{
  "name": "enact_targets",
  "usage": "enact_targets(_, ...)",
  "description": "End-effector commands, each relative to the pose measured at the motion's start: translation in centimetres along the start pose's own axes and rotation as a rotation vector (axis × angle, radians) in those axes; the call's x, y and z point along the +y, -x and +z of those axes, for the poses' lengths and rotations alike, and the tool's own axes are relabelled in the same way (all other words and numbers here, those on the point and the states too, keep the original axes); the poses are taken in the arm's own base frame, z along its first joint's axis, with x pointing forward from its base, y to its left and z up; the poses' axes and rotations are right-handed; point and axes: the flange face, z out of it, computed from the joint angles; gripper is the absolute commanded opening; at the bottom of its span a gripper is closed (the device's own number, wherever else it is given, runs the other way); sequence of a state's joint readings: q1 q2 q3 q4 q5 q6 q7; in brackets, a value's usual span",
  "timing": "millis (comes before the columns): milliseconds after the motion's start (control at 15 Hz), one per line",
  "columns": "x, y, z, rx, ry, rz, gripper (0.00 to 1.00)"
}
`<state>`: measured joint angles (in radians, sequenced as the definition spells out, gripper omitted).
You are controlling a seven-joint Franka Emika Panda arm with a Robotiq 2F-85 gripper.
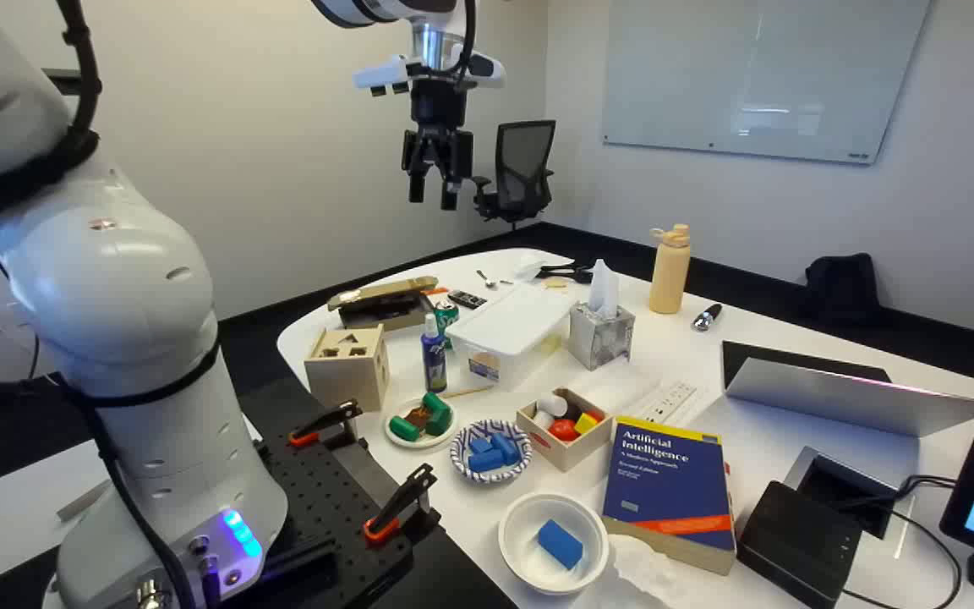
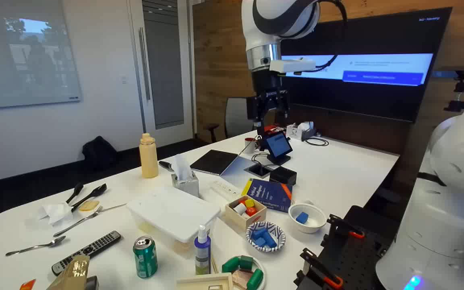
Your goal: Press a button on the black device
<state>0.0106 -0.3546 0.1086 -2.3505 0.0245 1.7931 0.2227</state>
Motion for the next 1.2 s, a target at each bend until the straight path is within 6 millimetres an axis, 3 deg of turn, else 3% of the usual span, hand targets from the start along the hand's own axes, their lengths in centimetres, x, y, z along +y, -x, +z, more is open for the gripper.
enact_targets(0,0.0,0.0,0.0,0.0,0.0,0.0,1.0)
enact_targets(133,0.0,0.0,0.0,0.0,0.0,0.0,1.0)
enact_targets(333,4.4,-1.3,-1.9,0.075,0.001,0.071,1.0)
enact_targets(667,17.5,-5.0,-6.1,0.246,-0.003,0.236,1.0)
enact_targets(800,23.1,-6.9,-6.7,0.303,-0.011,0.301,1.0)
enact_targets(933,28.0,-8.9,-6.1,0.34,-0.014,0.344,1.0)
enact_targets(1133,33.1,-11.9,-2.8,0.357,-0.001,0.381,1.0)
